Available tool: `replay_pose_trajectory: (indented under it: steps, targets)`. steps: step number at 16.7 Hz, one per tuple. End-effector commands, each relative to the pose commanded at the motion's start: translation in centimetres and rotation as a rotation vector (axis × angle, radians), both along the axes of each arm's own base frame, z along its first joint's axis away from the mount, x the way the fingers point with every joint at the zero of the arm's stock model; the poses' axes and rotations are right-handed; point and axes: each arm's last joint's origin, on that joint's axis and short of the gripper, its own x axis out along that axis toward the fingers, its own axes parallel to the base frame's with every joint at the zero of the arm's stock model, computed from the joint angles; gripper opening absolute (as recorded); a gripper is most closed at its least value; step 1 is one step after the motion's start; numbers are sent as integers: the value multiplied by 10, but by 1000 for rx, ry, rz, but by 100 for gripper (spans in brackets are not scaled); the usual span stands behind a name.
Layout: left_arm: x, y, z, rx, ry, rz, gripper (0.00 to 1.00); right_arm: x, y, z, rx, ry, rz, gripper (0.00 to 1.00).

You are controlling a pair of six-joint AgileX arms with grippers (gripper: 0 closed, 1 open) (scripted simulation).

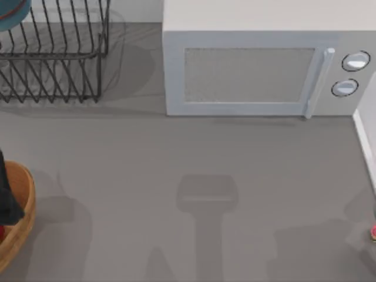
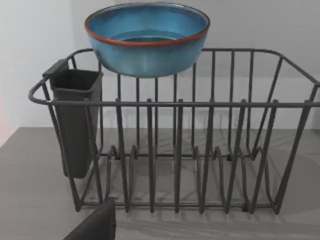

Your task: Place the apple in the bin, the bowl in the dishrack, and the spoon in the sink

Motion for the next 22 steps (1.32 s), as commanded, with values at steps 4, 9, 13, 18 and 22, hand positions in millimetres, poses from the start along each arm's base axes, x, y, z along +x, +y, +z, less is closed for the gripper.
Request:
replay_pose_trajectory:
  steps: [4,9,13,18,22]
  targets:
    - [0,0,0,0,0,0,100,0,0,0,0,0,0,40]
    - [0,0,0,0,0,0,100,0,0,0,0,0,0,2]
    - [0,0,0,0,0,0,100,0,0,0,0,0,0,0]
    - [0,0,0,0,0,0,100,3,0,22,17,-20,-8,0]
    - [0,0,0,0,0,0,100,9,1,39,17,-31,0,0]
